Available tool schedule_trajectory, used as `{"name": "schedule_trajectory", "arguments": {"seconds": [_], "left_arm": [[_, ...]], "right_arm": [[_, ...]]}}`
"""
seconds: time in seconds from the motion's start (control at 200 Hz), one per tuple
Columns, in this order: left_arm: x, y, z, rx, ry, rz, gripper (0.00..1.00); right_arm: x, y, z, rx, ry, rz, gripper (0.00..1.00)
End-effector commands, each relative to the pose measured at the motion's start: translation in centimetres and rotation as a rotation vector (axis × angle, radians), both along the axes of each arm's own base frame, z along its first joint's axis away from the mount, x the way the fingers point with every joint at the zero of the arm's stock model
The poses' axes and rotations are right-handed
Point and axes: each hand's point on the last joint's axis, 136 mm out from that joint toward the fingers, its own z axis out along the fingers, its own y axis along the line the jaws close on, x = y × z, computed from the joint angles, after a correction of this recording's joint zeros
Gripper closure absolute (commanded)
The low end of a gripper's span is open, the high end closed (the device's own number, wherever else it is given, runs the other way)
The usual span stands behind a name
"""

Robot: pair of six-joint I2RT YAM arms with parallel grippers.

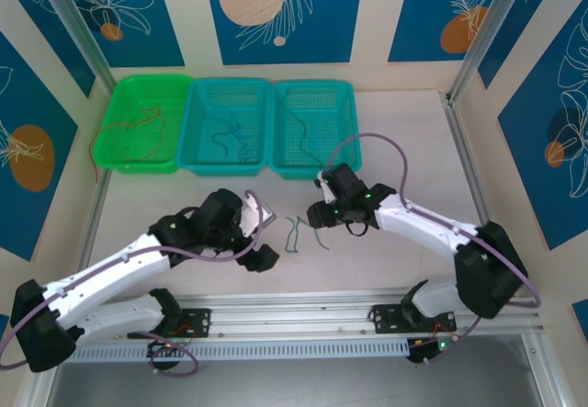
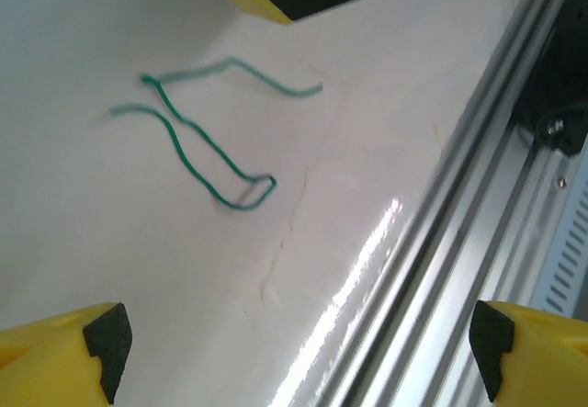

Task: Untangle the cables

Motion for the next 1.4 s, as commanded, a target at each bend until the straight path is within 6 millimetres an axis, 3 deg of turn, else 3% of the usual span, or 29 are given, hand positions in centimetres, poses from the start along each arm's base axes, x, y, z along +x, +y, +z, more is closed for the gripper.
{"name": "schedule_trajectory", "arguments": {"seconds": [0.0,0.19,0.305,0.415,0.465,0.58,0.765,0.895,0.97,1.085,1.195,1.39], "left_arm": [[-1.3,-0.3,0.1,-0.017,0.065,-0.025,0.03],[-1.5,-0.7,0.1,-0.049,0.065,-0.042,0.03],[-1.5,-0.5,-0.2,-0.044,0.059,-0.040,0.03],[-1.4,-0.5,0.2,-0.059,0.039,-0.037,0.02],[-1.4,-0.7,0.7,-0.081,0.025,-0.045,0.02],[-2.1,-1.9,3.1,-0.204,-0.017,-0.122,0.01],[-1.3,-2.4,7.9,-0.374,-0.194,-0.115,0.00],[1.9,-2.1,10.7,-0.432,-0.296,0.051,0.00],[3.7,-2.2,12.2,-0.487,-0.334,0.148,0.00],[6.6,-1.9,13.4,-0.515,-0.412,0.288,0.00],[9.2,-0.9,13.0,-0.428,-0.465,0.412,0.00],[11.6,1.4,12.3,-0.260,-0.526,0.551,0.00]], "right_arm": [[-0.1,1.4,-2.1,-0.026,0.034,0.051,0.49],[-0.2,2.8,-5.5,-0.077,0.102,0.089,0.54],[-0.2,2.8,-6.3,-0.092,0.113,0.090,0.78],[-0.4,2.8,-5.8,-0.090,0.095,0.106,0.92],[-0.6,3.1,-5.1,-0.078,0.078,0.129,1.00],[-1.2,4.1,-2.6,0.009,0.061,0.167,1.00],[-0.1,5.0,5.2,0.226,-0.078,0.138,1.00],[3.1,3.7,10.2,0.332,-0.189,0.030,1.00],[6.1,2.2,12.6,0.364,-0.271,-0.070,1.00],[11.3,-0.7,14.8,0.368,-0.354,-0.257,1.00],[17.0,-2.8,14.3,0.289,-0.381,-0.385,1.00],[25.2,-2.9,11.3,0.204,-0.375,-0.422,1.00]]}}
